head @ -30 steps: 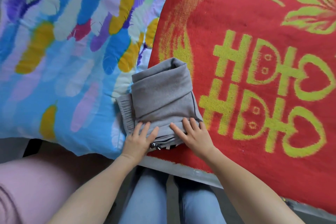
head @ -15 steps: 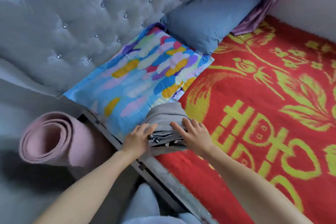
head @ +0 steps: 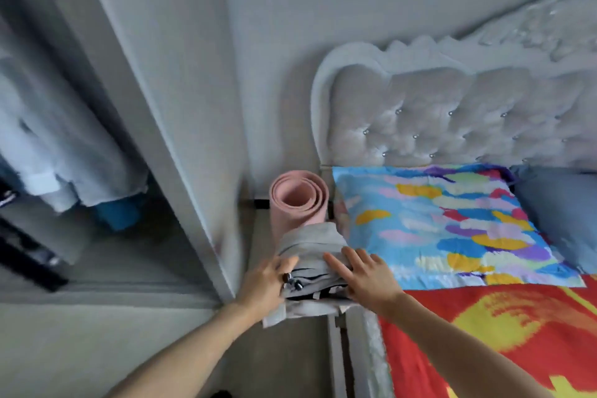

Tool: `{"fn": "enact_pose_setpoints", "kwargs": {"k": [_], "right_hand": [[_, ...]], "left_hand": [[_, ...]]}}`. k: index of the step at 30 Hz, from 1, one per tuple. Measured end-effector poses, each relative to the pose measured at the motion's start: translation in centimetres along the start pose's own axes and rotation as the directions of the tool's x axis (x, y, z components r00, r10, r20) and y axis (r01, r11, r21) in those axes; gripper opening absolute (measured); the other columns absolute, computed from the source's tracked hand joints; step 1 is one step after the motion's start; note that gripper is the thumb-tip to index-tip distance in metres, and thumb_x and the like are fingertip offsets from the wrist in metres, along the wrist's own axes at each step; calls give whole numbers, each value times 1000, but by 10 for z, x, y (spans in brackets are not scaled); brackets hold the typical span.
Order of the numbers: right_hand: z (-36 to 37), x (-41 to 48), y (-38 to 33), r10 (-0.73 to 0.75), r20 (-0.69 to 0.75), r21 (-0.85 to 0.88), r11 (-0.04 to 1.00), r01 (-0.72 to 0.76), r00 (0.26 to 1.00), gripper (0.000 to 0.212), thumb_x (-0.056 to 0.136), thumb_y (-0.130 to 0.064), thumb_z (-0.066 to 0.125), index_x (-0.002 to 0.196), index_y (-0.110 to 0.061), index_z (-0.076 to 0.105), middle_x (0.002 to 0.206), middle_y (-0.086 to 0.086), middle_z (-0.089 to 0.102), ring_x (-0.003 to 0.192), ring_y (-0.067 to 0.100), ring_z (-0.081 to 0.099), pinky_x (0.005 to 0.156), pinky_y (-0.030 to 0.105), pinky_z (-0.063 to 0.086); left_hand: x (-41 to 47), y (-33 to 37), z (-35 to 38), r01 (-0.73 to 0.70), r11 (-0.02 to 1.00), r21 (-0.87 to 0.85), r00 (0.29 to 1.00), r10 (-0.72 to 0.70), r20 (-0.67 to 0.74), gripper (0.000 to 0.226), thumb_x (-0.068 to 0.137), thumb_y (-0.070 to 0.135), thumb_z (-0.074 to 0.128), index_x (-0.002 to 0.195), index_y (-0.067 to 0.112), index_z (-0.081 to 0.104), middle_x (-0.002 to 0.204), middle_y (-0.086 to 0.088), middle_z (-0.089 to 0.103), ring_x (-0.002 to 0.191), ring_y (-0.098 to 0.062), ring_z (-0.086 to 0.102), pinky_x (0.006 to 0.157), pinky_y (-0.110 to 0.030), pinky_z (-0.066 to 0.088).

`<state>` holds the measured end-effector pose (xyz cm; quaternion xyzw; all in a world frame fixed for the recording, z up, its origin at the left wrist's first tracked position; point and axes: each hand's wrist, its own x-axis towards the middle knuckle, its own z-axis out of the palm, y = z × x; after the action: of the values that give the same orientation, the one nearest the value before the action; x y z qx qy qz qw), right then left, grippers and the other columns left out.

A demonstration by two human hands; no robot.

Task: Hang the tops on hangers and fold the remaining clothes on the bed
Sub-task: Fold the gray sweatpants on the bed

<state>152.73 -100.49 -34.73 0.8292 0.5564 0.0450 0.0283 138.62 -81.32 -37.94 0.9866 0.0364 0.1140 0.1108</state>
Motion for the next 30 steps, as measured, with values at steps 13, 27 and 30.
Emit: {"fn": "enact_pose_setpoints", "kwargs": {"k": [13,27,30], "right_hand": [[1,172,-322,-456,179,126,890,439,872,104,27,-52,80,121,-29,42,87,1,66,63,16,63,40,19,45],[44,288,-397,-294,272,176,951,253,916,110,22,-47,84,123,-29,43,88,-1,63,66,17,62,42,22,48],[71,311,-388,-240,279,200,962,188,930,110,21,-45,85,122,-28,44,89,0,63,66,17,61,43,21,48]], "left_hand": [[-273,-207,-100,491,862,128,861,-502,81,90,28,36,88,109,26,49,78,8,63,51,-7,59,31,-19,37],[-271,-364,-97,478,869,124,837,-494,237,87,31,30,89,108,28,48,74,6,61,49,-11,57,27,-23,36],[-244,-397,-77,441,891,109,838,-453,304,88,28,30,90,106,28,48,73,6,61,49,-11,57,26,-22,37]]}}
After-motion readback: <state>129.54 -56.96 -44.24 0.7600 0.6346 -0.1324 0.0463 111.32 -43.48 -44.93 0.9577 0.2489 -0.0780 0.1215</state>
